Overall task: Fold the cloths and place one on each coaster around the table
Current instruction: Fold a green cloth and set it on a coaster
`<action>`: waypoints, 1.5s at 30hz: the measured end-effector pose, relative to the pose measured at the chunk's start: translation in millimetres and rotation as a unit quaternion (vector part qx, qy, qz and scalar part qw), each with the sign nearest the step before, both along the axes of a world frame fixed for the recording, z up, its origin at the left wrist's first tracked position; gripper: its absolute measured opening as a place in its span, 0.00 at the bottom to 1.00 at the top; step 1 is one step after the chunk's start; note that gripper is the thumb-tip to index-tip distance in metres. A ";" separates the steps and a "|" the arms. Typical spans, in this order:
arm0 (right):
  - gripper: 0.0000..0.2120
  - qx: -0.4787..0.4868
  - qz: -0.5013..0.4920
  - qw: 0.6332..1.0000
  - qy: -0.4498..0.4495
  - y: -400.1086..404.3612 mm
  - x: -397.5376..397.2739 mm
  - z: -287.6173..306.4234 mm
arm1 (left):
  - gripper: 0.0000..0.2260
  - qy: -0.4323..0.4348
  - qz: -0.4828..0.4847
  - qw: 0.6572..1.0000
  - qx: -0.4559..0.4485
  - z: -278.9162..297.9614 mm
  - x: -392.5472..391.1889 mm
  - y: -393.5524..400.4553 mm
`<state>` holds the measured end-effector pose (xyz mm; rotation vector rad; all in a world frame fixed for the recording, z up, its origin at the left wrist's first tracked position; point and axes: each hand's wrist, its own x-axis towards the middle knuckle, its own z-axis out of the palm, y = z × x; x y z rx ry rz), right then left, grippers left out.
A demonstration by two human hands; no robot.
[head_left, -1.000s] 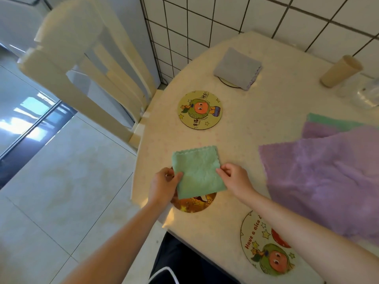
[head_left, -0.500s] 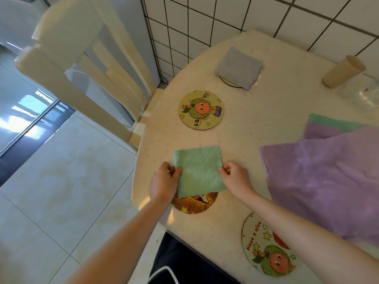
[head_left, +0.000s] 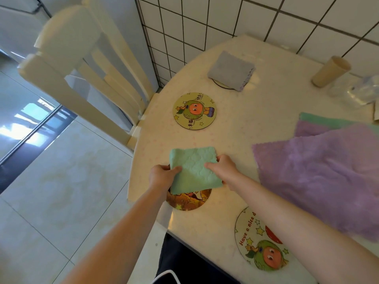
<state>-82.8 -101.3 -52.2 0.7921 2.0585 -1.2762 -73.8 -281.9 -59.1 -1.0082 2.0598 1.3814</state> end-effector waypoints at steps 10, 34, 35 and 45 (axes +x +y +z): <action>0.03 -0.109 -0.053 0.993 -0.011 13.9 -11.5 28.0 | 0.03 0.059 -0.035 0.996 0.053 15.5 -25.9 5.5; 0.07 -0.104 -0.334 0.937 0.012 -6.5 -153.0 -17.2 | 0.13 0.173 -0.389 0.899 -0.103 -10.1 -277.6 28.7; 0.07 -0.093 -0.334 0.938 0.019 -6.2 -153.3 -18.2 | 0.12 0.179 -0.389 0.898 -0.104 -11.0 -276.5 27.2; 0.03 -0.030 -0.266 0.964 0.009 -6.9 -145.9 -10.7 | 0.13 0.202 -0.433 0.863 -0.165 -17.6 -273.7 21.9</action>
